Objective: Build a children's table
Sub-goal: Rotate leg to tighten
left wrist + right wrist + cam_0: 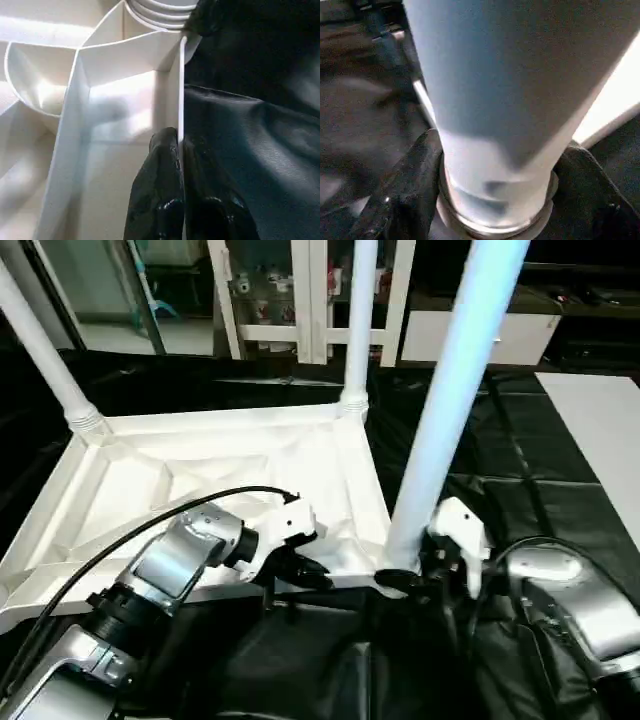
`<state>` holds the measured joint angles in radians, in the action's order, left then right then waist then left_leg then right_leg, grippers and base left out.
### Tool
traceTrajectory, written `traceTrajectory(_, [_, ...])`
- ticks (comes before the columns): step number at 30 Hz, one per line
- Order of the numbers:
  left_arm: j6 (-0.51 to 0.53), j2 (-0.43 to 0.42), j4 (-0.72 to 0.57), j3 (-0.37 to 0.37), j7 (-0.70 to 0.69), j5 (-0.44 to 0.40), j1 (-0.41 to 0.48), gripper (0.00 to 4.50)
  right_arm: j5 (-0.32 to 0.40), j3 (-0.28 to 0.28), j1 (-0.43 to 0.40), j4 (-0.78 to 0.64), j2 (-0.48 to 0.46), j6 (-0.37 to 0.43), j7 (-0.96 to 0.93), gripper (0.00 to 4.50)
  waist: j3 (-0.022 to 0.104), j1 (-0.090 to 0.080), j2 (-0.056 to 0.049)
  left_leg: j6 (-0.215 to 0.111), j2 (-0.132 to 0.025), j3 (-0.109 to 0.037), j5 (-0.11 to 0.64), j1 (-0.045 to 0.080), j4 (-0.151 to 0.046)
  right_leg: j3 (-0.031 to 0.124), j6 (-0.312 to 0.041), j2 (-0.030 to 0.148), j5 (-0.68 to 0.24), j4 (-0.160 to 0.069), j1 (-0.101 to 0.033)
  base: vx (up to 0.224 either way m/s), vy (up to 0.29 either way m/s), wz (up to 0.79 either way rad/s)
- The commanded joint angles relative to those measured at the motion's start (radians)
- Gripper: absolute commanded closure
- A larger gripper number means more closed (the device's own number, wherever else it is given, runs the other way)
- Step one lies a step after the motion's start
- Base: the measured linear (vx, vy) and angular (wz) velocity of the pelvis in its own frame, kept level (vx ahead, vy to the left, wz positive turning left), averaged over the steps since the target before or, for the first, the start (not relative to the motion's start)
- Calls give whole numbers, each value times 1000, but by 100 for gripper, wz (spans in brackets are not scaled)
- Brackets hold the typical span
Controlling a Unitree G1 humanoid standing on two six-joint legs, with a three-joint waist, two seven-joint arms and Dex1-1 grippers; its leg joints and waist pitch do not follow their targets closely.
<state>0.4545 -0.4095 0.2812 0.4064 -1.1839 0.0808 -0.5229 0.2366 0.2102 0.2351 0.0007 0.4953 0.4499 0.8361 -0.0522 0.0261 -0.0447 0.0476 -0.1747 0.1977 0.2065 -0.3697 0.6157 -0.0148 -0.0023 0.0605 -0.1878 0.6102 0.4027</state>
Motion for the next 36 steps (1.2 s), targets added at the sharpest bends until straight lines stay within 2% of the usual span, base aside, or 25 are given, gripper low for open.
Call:
traceTrajectory(1, [-20, 93, 38, -39, 95, 23, -31, 450, -48, -35, 50, 85, -70, 27, -175, 178, 57, -8, 12, -17, -43, -27, 217, 12, -78, 30, -232, 65, -287, -85, -40, 0, 0, 0])
traceTrajectory(3, [-30, 129, 84, -50, 160, 7, -50, 450, -75, -52, 78, 137, -127, 28, -278, 178, 58, -13, 13, -8, -42, -29, 213, 9, -80, 31, -223, 64, -291, -84, -41, 0, 0, 0])
traceTrajectory(4, [-32, 144, 104, -53, 186, 1, -59, 450, -86, -59, 94, 165, -154, 29, -327, 179, 61, -22, 14, -5, -39, -30, 202, 7, -77, 31, -223, 64, -267, -81, -43, 0, 0, 0])
traceTrajectory(5, [-32, 144, 104, -53, 186, 1, -59, 450, -86, -59, 94, 165, -154, 29, -327, 180, 61, -24, 14, -9, -39, -31, 197, 5, -79, 32, -221, 65, -260, -83, -46, 0, 0, 0])
traceTrajectory(6, [-34, 168, 135, -58, 231, -10, -73, 450, -109, -68, 119, 208, -192, 26, -404, 180, 62, -23, 12, -13, -40, -31, 188, 6, -77, 32, -221, 65, -246, -81, -47, 0, 0, 0])
traceTrajectory(7, [-35, 206, 184, -72, 304, -24, -98, 450, -136, -70, 156, 269, -242, 20, -490, 180, 61, -29, 11, -15, -37, -27, 185, 7, -74, 32, -231, 62, -231, -82, -40, 0, 0, 0])
traceTrajectory(10, [-58, 260, 270, -95, 418, -50, -140, 450, -192, -69, 217, 370, -309, -1, -632, 180, 64, -31, 11, -14, -35, -26, 172, 8, -72, 32, -235, 62, -220, -83, -44, 0, 0, 0])
traceTrajectory(12, [-61, 299, 341, -110, 525, -83, -174, 450, -199, -83, 276, 469, -374, -17, -722, 180, 67, -31, 9, -17, -36, -27, 157, 7, -72, 33, -238, 63, -193, -80, -46, 0, 0, 0])
traceTrajectory(14, [-82, 335, 423, -117, 645, -119, -214, 450, -201, -111, 347, 593, -447, -50, -835, 180, 65, -35, 9, -11, -34, -27, 177, 11, -73, 32, -244, 63, -213, -84, -43, 0, 0, 0])
traceTrajectory(17, [-92, 347, 454, -115, 692, -134, -228, 450, -201, -116, 378, 647, -474, -67, -868, 181, 69, -29, 9, -22, -37, -27, 152, 8, -72, 32, -246, 66, -169, -78, -48, 0, 0, 0])
traceTrajectory(18, [-97, 353, 468, -114, 716, -142, -235, 450, -197, -127, 394, 674, -493, -77, -890, 181, 70, -27, 14, -33, -37, -25, 138, 7, -71, 31, -249, 64, -135, -76, -51, 0, 0, 0])
traceTrajectory(19, [-108, 362, 488, -117, 737, -148, -243, 450, -193, -142, 419, 714, -520, -97, -913, 181, 69, -25, 10, -42, -37, -24, 136, 8, -71, 31, -256, 66, -125, -76, -48, 0, 0, 0])
traceTrajectory(20, [-109, 363, 488, -119, 739, -149, -243, 450, -189, -147, 430, 727, -531, -109, -915, 181, 68, -26, 11, -43, -37, -24, 141, 8, -71, 31, -257, 66, -129, -75, -49, 0, 0, 0])
traceTrajectory(21, [-112, 363, 485, -119, 735, -148, -242, 450, -178, -159, 438, 733, -541, -127, -910, 181, 68, -26, 23, -47, -37, -22, 147, 7, -72, 31, -255, 67, -140, -78, -50, 0, 0, 0])
traceTrajectory(22, [-111, 362, 483, -119, 732, -147, -241, 450, -172, -163, 438, 730, -543, -130, -905, 181, 66, -22, 16, -47, -38, -25, 155, 7, -74, 31, -251, 69, -167, -78, -49, 0, 0, 0])
traceTrajectory(26, [-147, 345, 489, -113, 678, -152, -232, 450, -132, -196, 445, 718, -550, -197, -826, 181, 66, -22, 15, -45, -40, -25, 172, 9, -76, 31, -236, 68, -194, -80, -47, 0, 0, 0])
traceTrajectory(27, [-153, 341, 487, -110, 668, -152, -230, 450, -128, -195, 443, 712, -547, -204, -812, 146, 67, -22, 16, -47, -40, -25, 167, 8, -75, 32, -236, 68, -183, -79, -47, 0, 0, 0])
traceTrajectory(28, [-184, 325, 469, -92, 625, -155, -218, 450, -129, -190, 431, 688, -533, -218, -798, 125, 66, -22, 16, -50, -40, -25, 154, 6, -76, 31, -240, 69, -167, -77, -48, 0, 0, 0])
traceTrajectory(29, [-172, 308, 430, -83, 571, -141, -198, 450, -128, -179, 411, 647, -511, -216, -760, 111, 67, -22, 16, -54, -40, -25, 151, 5, -75, 31, -242, 68, -159, -77, -48, 0, 0, 0])
traceTrajectory(30, [-160, 297, 402, -78, 534, -131, -184, 450, -129, -171, 396, 618, -497, -213, -734, 109, 68, -22, 12, -66, -42, -26, 135, 2, -74, 32, -251, 72, -116, -71, -53, 0, 0, 0])
traceTrajectory(31, [-170, 276, 366, -65, 480, -124, -166, 450, -129, -164, 374, 577, -475, -208, -705, 90, 68, -23, 11, -72, -43, -25, 130, 2, -74, 31, -255, 71, -105, -71, -52, 0, 0, 0])
traceTrajectory(33, [-154, 239, 311, -48, 407, -112, -140, 450, -128, -139, 331, 500, -424, -181, -625, 77, 72, -23, 13, -88, -43, -25, 98, 0, -71, 31, -263, 70, -53, -65, -58, 0, 0, 0])
traceTrajectory(34, [-160, 217, 284, -36, 363, -106, -127, 450, -132, -126, 309, 460, -395, -171, -587, 69, 70, -22, 12, -102, -44, -23, 82, 1, -72, 31, -273, 67, -27, -63, -57, 0, 0, 0])
traceTrajectory(35, [-160, 217, 284, -36, 363, -106, -127, 450, -132, -126, 309, 460, -395, -171, -587, 64, 70, -22, 12, -102, -44, -23, 82, 1, -72, 31, -273, 67, -27, -63, -57, 0, 0, 0])
traceTrajectory(36, [-161, 177, 240, -15, 296, -99, -108, 450, -150, -90, 275, 397, -338, -163, -512, 64, 72, -22, 7, -102, -44, -23, 89, 5, -70, 31, -283, 67, -29, -63, -53, 0, 0, 0])
